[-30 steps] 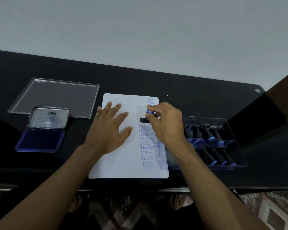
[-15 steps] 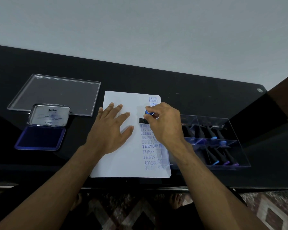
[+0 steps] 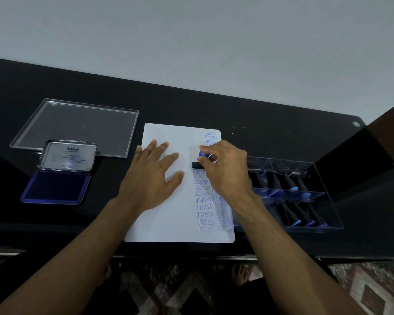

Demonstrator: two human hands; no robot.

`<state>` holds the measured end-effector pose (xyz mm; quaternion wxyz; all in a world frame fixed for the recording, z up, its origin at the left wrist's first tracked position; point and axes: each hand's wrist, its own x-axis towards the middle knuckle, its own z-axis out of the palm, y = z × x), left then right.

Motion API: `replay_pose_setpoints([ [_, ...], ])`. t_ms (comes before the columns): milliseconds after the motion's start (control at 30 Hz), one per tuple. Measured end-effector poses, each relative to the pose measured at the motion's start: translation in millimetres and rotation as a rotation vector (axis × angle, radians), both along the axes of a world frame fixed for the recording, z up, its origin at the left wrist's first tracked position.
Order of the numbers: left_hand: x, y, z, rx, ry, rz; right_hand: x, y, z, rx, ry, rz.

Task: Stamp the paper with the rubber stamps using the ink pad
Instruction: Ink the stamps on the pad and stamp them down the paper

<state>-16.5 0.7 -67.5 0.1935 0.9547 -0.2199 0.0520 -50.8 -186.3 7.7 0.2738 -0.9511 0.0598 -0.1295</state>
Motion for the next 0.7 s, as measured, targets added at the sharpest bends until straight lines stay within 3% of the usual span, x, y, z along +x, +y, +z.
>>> replay_pose_setpoints([
  [333, 0.3, -0.3, 0.6, 0.003, 0.002, 0.006, 1.4, -1.6, 5.9, -0.136, 0.059, -0.006],
  [700, -0.2, -0.1, 0.1, 0.0, -0.003, 0.003, 2.6, -2.2, 5.3, -0.136, 0.043, -0.014],
])
